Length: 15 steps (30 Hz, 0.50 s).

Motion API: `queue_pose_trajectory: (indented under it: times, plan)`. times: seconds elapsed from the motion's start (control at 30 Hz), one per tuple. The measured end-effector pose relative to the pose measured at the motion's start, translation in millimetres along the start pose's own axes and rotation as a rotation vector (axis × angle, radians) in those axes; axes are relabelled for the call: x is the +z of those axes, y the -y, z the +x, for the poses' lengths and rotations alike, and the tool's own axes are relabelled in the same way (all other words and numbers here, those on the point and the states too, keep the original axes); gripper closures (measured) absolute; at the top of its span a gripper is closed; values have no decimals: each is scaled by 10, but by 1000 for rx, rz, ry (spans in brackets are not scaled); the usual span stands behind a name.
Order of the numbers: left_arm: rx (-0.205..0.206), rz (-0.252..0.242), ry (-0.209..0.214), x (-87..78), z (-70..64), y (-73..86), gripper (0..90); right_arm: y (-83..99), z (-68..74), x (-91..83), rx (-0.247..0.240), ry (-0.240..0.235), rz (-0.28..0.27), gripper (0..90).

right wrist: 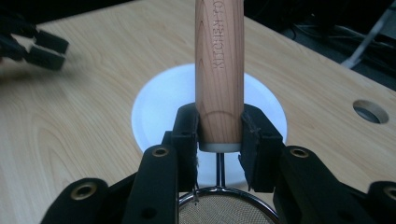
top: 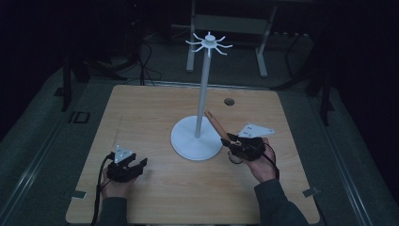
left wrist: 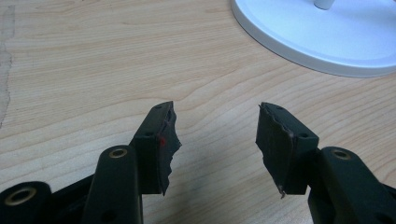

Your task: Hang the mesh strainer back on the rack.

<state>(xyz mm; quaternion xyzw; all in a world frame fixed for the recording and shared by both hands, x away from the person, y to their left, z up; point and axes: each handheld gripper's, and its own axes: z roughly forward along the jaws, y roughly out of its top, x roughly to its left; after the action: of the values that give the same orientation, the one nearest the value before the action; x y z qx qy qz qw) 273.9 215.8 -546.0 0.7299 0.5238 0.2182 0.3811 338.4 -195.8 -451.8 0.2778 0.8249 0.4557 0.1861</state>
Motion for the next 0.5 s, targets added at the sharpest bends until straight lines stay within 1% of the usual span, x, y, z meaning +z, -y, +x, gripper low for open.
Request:
queue_pose_trajectory:
  times: [0.2, 0.43, 0.5]
  plan:
    - [-1, -1, -2, -4, 5, -1, 473, -58, -23, -28, 36, 1, -52, 694]
    - [-4, -2, -2, -8, 10, -1, 474, -125, -50, -64, 51, 9, -82, 694]
    - [-4, -3, -3, -8, 11, -1, 473, -148, -58, -81, 56, 11, -100, 695]
